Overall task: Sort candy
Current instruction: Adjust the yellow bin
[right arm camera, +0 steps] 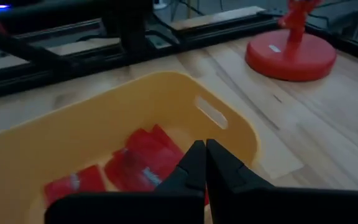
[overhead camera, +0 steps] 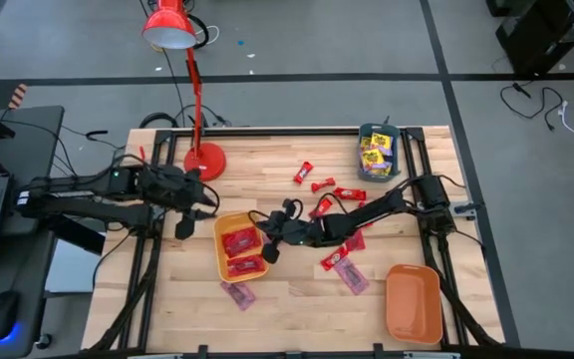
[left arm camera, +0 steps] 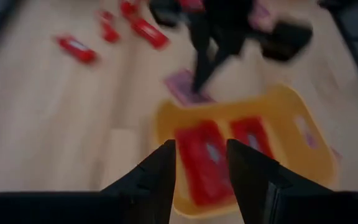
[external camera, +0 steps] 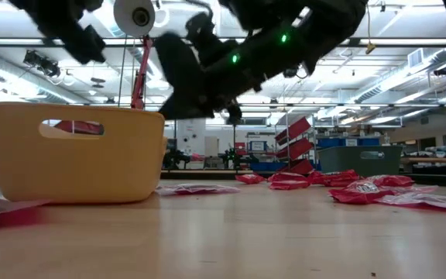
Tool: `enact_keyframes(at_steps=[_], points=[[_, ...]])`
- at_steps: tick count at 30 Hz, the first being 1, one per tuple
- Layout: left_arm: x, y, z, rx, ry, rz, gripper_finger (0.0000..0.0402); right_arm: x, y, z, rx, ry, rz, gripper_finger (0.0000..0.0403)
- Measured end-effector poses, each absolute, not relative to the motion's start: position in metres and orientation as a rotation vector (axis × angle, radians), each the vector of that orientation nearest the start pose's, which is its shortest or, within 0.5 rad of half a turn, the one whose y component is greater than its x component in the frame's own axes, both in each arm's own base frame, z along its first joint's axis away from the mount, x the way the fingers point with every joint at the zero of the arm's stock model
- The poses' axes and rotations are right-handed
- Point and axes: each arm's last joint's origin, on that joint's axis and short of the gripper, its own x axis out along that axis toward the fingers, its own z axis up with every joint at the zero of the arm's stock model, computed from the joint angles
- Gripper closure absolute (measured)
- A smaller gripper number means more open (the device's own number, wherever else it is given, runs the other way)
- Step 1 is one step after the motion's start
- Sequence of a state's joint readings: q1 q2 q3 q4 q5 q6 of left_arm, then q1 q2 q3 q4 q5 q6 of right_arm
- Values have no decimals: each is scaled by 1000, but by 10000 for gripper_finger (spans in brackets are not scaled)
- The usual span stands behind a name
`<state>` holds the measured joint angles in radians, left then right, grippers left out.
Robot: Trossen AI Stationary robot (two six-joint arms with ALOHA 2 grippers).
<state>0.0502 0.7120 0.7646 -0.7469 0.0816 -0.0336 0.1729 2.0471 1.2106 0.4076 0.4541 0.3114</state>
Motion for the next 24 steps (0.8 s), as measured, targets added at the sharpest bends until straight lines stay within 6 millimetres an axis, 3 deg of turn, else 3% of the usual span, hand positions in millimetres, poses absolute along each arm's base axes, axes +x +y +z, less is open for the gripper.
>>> enact_keyframes(at_steps=[4, 7, 12, 18, 24], points=[[140, 0, 261, -130, 733, -160, 257, 423, 80, 172, 132, 396, -223, 403], [145, -4, 260, -127, 734, -219, 257, 414, 99, 180, 109, 453, -115, 403], [148, -11, 259, -100, 750, -248, 257, 393, 126, 181, 149, 581, -89, 403], [149, -14, 258, -96, 759, -255, 257, 387, 147, 158, 209, 687, -23, 403], [148, -16, 258, -94, 760, -265, 257, 395, 145, 147, 230, 674, -5, 403]])
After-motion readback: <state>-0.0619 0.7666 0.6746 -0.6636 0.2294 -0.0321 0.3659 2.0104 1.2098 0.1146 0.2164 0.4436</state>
